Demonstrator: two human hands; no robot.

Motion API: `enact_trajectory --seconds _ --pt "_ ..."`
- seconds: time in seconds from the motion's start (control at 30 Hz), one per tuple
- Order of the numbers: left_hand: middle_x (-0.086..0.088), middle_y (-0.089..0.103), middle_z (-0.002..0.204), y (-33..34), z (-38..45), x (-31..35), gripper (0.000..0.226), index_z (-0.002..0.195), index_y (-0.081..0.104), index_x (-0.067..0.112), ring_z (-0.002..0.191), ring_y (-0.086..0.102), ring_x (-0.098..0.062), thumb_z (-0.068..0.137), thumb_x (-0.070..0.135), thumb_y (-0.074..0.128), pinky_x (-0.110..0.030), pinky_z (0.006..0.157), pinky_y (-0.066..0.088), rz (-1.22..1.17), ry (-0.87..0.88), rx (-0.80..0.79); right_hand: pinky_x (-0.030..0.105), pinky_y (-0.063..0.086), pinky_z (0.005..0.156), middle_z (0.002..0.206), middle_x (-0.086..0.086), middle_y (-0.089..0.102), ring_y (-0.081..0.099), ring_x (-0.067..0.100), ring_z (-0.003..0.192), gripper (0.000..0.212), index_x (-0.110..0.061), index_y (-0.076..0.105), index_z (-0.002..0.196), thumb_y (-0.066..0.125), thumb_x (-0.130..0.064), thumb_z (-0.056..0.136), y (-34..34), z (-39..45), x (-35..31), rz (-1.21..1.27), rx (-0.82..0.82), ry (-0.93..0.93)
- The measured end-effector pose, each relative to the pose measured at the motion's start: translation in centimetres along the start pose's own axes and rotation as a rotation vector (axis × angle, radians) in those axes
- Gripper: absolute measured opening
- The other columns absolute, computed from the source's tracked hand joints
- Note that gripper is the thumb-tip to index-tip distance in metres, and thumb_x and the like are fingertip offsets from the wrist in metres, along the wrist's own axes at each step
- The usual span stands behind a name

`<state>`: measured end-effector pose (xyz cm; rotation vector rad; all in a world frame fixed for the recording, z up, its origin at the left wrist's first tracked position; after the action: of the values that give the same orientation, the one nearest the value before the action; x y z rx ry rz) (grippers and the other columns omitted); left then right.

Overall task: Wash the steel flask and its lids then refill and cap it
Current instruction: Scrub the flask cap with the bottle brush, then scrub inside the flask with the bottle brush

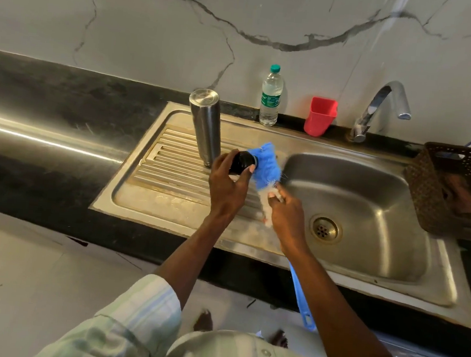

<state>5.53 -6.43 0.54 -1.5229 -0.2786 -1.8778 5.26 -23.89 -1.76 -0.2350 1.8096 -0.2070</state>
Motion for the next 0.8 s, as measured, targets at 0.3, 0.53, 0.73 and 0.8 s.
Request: enact_trajectory --seconds 0.3,0.53,0.73,0.8 --pt "-0.013 0.061 0.117 -7.5 1.4 -7.6 0.05 0.121 0.062 0.004 0.113 0.054 -0.028 0.074 0.008 0.079 -0.027 0.094 0.04 0.233 -0.188 -0.015 0.025 0.038 0.04 0.102 0.013 0.068 0.065 0.02 0.06 0.028 -0.015 0.049 0.117 0.062 -0.026 0.094 4.9 -1.0 0.6 0.202 -0.055 0.123" --pt "-0.015 0.059 0.122 -8.1 0.9 -11.1 0.049 0.123 0.06 0.003 0.116 0.051 -0.03 0.078 0.009 0.076 -0.03 0.097 0.039 0.303 -0.226 -0.185 0.027 0.044 0.042 0.11 0.01 0.066 0.068 0.024 0.067 0.035 -0.014 0.052 0.12 0.067 -0.023 0.09 7.6 -1.1 1.4 0.236 -0.012 0.096" --pt "-0.008 0.052 0.134 -8.9 2.1 -11.1 0.074 0.134 0.053 0.014 0.129 0.041 -0.026 0.073 0.042 0.084 -0.046 0.109 0.036 0.307 -0.148 -0.143 0.027 0.045 0.043 0.111 0.012 0.067 0.07 0.027 0.074 0.039 -0.016 0.053 0.124 0.067 -0.027 0.09 8.6 -0.9 1.7 0.282 0.011 0.097" --pt "-0.006 0.053 0.131 -9.7 3.5 -9.8 0.073 0.133 0.052 0.013 0.125 0.045 -0.024 0.075 0.046 0.083 -0.046 0.105 0.041 0.199 -0.097 -0.018 0.027 0.045 0.043 0.109 0.011 0.067 0.07 0.026 0.073 0.037 -0.015 0.054 0.123 0.067 -0.027 0.09 8.5 -0.9 1.4 0.299 0.02 0.093"
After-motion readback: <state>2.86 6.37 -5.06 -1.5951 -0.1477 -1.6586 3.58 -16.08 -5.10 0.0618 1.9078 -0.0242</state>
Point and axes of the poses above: each hand's wrist, its own z-axis towards the middle knuckle, its own y-axis out of the palm, x = y × z, the point moved 7 cm from there along z, towards the middle knuckle
